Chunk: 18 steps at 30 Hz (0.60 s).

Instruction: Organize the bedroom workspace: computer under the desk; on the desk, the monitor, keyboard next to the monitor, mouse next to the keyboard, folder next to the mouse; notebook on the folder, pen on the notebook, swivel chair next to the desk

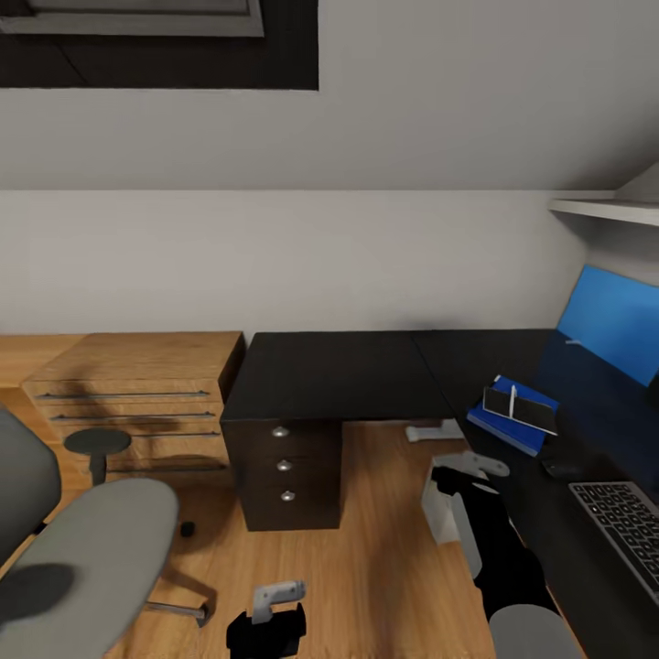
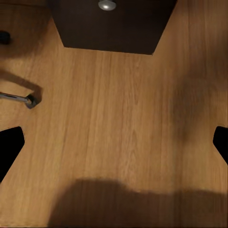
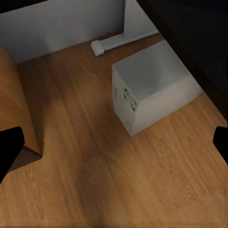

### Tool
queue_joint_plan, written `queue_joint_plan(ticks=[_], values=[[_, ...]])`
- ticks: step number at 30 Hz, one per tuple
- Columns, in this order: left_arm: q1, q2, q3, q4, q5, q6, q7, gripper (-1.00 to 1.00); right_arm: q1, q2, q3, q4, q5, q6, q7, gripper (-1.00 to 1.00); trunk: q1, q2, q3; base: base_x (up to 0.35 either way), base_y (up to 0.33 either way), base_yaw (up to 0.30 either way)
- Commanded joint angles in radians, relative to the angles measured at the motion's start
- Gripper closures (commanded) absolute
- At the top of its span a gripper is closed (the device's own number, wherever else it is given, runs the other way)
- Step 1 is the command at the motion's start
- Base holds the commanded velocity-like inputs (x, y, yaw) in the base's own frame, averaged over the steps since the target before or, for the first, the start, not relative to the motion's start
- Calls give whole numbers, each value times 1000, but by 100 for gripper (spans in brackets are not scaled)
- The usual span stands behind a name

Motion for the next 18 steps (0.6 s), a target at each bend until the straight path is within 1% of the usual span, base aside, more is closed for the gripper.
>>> queue_joint_plan(ticks=[1,4,6,10,11,13,16,18], values=[[-1,1,-2,-2,4,4,7,-100,0,1,0,1,1,3,-1,-100,-1,-1,1,-335,0,0],[-1,2,0,-2,4,5,7,-100,0,1,11,15,1,-5,-2,-100,-1,-1,5,-335,18,0],[-1,3,9,-2,4,4,7,-100,0,2,20,26,1,-12,-2,-100,-1,-1,8,-334,73,0],[-1,2,37,-2,3,4,6,-100,0,2,39,52,1,-44,-3,-100,-1,-1,14,-309,149,0],[-1,2,43,-2,2,4,6,-100,0,2,49,64,1,-56,-3,-100,-1,-1,15,-267,204,0],[-1,2,47,-2,2,4,6,-100,0,2,54,69,1,-60,-2,-100,-1,-1,16,-185,135,0],[-1,4,48,-2,-1,4,10,-100,0,1,61,108,3,-126,0,-100,-1,-1,16,-37,27,0],[-2,4,54,3,0,5,9,-100,0,1,73,140,6,-183,1,-100,-1,-1,16,-13,9,0]])
